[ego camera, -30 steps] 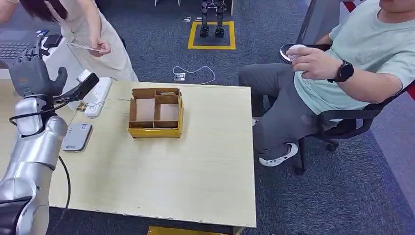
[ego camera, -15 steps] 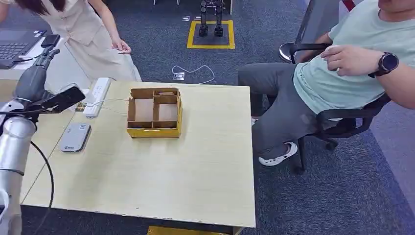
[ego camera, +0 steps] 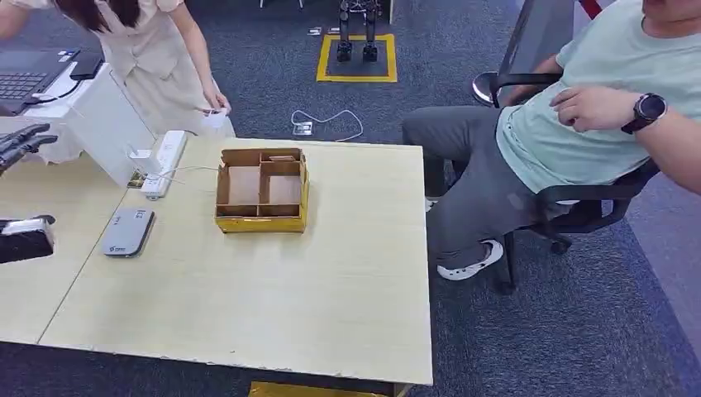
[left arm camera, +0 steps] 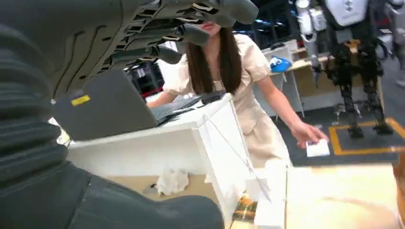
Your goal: Pass the card to the sensor for recognition and then transmit it.
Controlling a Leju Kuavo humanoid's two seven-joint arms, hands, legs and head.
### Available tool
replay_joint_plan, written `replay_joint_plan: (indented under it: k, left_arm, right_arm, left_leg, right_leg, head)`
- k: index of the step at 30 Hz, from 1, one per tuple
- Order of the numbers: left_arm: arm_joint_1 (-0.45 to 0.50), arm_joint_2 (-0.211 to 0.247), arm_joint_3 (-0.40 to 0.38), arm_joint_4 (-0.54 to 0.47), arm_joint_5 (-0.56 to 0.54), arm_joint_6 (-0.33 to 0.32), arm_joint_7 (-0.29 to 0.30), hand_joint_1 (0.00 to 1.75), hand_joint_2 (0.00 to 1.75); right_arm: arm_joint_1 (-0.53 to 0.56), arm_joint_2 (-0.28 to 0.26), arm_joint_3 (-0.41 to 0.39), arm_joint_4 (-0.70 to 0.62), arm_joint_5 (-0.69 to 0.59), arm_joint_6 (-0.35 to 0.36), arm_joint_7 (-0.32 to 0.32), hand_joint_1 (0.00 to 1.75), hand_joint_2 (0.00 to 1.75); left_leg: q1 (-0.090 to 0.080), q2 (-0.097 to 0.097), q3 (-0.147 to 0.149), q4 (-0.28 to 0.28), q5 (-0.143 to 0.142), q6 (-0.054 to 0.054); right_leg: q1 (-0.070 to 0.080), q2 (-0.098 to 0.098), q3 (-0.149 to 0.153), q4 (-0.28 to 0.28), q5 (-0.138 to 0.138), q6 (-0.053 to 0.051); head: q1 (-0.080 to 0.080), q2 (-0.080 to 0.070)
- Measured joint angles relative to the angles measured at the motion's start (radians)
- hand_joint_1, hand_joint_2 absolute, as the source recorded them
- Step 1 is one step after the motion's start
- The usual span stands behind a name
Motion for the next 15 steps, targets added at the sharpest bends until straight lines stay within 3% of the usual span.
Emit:
replay_joint_plan:
  k: [3, 8, 15]
  left_arm:
    - [0.082, 0.034, 0.000, -0.068, -0.008, 0.005, 0.002, 0.00, 1.75]
    - [0.164, 0.043, 0.002, -0.143, -0.014, 0.020, -0.002, 0.00, 1.75]
    - [0.119, -0.012, -0.048, -0.178, -0.096, 0.046, -0.013, 0.00, 1.75]
  right_arm:
    - [0.001, 0.000, -0.006, 0.000, 0.000, -0.003, 0.003, 0.00, 0.00]
    - [0.001, 0.000, -0.010, 0.000, 0.003, -0.003, 0.005, 0.00, 0.00]
    - [-0.001, 0.000, -0.011, 0.000, 0.011, -0.003, 0.008, 0.00, 0.00]
  left_leg:
    - [0.000, 0.000, 0.000, 0.000, 0.000, 0.000]
    - [0.000, 0.000, 0.001, 0.000, 0.000, 0.000]
    - [0.000, -0.002, 0.001, 0.000, 0.000, 0.000]
  right_leg:
    - [0.000, 0.000, 0.000, 0.000, 0.000, 0.000]
    - [0.000, 0.000, 0.000, 0.000, 0.000, 0.000]
    - [0.000, -0.003, 0.001, 0.000, 0.000, 0.000]
  head:
    - [0.000, 0.000]
    - [0.000, 0.000]
    - [0.000, 0.000]
